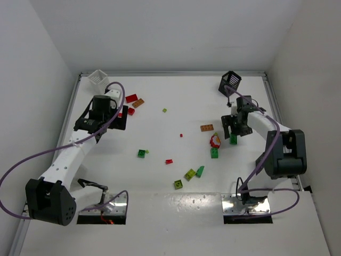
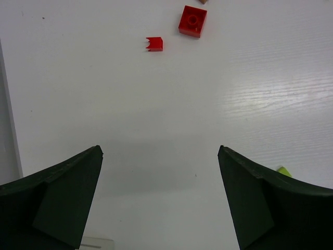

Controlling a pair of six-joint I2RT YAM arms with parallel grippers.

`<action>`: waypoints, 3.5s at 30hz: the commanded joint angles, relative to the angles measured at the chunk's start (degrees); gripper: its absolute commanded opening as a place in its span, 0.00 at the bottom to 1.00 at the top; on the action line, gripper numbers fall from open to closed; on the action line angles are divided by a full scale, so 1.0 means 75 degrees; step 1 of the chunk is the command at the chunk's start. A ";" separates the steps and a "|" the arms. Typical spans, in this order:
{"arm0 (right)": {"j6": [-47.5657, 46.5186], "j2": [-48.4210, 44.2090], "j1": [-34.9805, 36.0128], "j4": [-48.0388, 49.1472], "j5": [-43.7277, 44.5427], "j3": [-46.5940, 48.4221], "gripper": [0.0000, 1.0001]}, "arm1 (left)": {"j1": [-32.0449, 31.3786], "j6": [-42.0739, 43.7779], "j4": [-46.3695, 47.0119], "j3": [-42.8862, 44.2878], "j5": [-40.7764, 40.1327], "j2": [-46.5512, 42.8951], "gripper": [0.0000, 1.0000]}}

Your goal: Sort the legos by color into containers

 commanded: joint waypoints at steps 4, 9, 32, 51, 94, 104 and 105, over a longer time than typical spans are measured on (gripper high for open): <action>0.0364 0.0561 -0.0024 0.0077 0.0207 0.0680 0.76 | 0.0059 0.0059 0.0189 0.0008 -0.0289 -0.0168 1.00; 0.0505 0.0959 -0.0095 0.0077 0.0382 0.0832 0.70 | 0.0059 0.0059 0.0260 0.0007 -0.0360 -0.0169 1.00; 0.0646 0.1663 -0.0481 0.0229 0.0336 0.0985 0.31 | 0.0059 -0.0152 0.0400 -0.0063 -0.0594 0.0112 1.00; -0.1192 -0.2764 -0.0563 -0.1586 -0.0357 0.1384 0.00 | 0.0059 -0.0152 0.0400 0.0160 0.0050 0.0182 1.00; -0.2776 -0.5966 -0.2039 -0.2254 0.2128 -0.1640 0.35 | 0.0059 0.0141 0.0190 0.0078 0.0367 0.0171 1.00; -0.3068 -0.5158 -0.2110 -0.3392 0.1051 0.0351 0.57 | 0.0059 0.0141 0.0260 0.0078 0.0367 0.0241 1.00; -0.3138 -0.5087 -0.2110 -0.3624 0.1050 0.0480 0.57 | 0.0059 0.0141 0.0260 0.0078 0.0367 0.0241 1.00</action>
